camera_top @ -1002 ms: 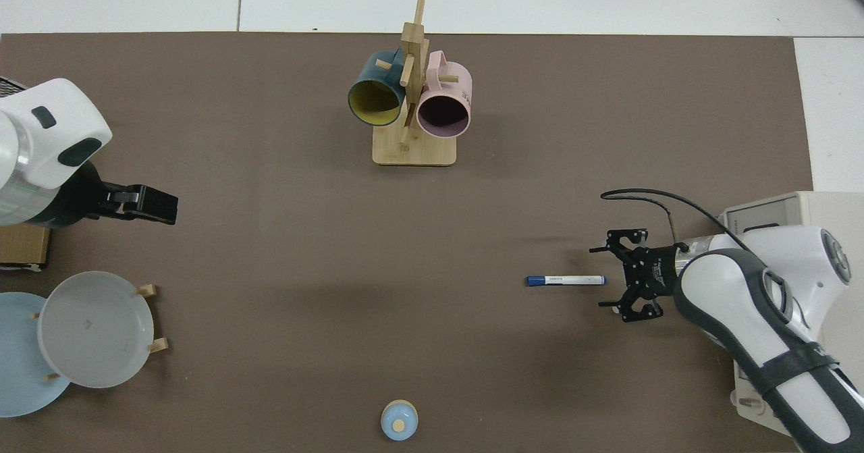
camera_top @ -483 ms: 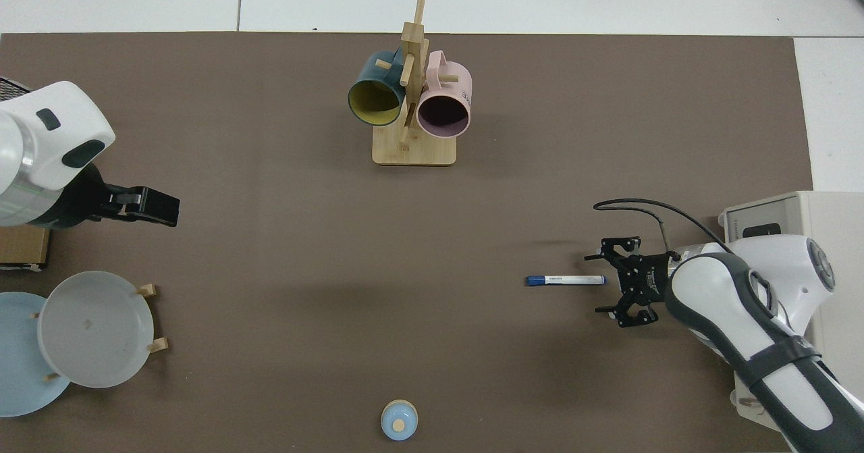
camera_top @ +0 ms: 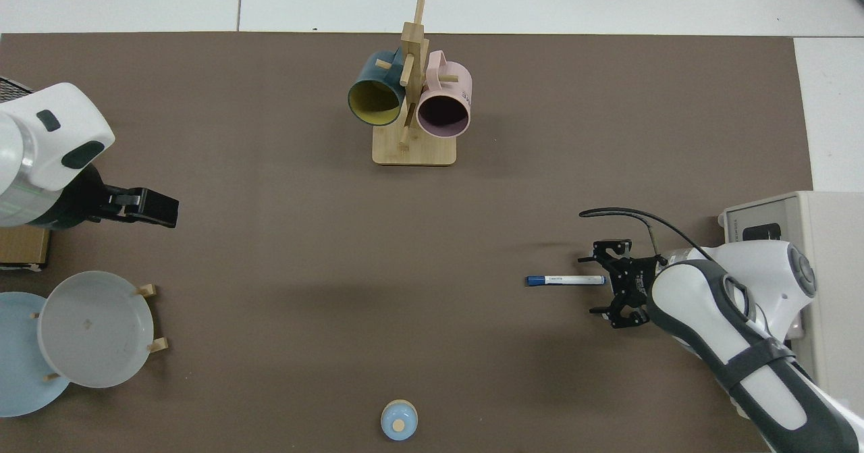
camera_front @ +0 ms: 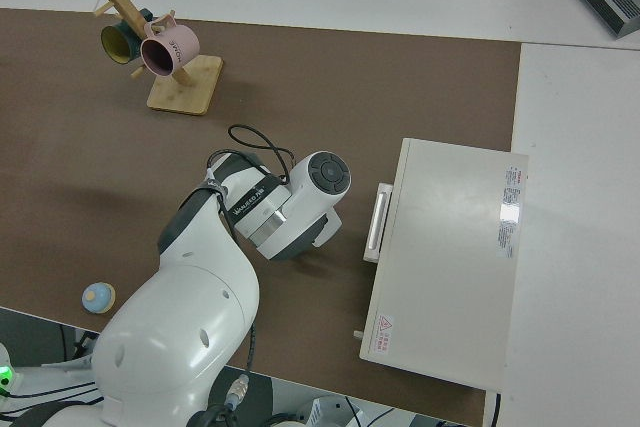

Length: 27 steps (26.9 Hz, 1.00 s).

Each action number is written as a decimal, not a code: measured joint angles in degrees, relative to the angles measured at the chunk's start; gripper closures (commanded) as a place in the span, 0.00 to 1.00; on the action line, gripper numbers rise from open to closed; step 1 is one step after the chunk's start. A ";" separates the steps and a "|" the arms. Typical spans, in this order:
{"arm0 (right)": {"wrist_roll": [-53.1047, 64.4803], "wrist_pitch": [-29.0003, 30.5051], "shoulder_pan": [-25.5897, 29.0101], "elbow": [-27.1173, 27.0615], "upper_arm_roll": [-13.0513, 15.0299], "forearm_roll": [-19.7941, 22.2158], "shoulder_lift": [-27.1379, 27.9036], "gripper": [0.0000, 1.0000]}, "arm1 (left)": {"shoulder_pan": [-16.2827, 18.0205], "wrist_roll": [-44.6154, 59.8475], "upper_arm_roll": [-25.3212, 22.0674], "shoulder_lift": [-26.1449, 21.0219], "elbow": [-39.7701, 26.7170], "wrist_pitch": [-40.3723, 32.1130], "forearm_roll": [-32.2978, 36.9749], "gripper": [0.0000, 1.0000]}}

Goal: Put markers into pen holder
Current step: 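Close the right gripper on the marker and lift it, then carry the marker to the middle while the left gripper reaches toward it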

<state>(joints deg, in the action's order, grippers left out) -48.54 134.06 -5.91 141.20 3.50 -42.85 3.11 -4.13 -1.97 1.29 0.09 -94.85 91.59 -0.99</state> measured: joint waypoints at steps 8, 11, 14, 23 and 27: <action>5.79 -0.43 -0.57 -0.08 0.00 0.00 0.10 0.75 | -0.02 -0.82 0.04 0.00 -0.03 0.09 -0.02 0.00; 8.42 -1.54 -0.86 -0.46 -0.02 0.18 0.10 1.00 | -0.02 -1.25 0.05 0.00 -0.02 0.18 -0.02 0.00; 9.60 -3.02 -1.20 -1.40 -0.02 1.94 0.08 1.00 | -0.01 -1.41 0.02 0.00 -0.02 0.17 -0.02 0.00; 9.16 -7.86 -2.04 -5.31 -0.09 5.01 0.08 1.00 | -0.01 -3.83 0.02 0.00 -0.02 0.16 -0.02 0.00; 6.42 -9.69 -2.92 -7.51 -0.09 5.86 0.07 1.00 | -0.01 -4.18 0.02 0.00 -0.02 0.16 -0.03 0.00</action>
<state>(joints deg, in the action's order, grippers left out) -42.12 124.36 -8.84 133.68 3.41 -36.99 3.18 -4.14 -6.16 1.31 0.09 -94.88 91.75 -1.02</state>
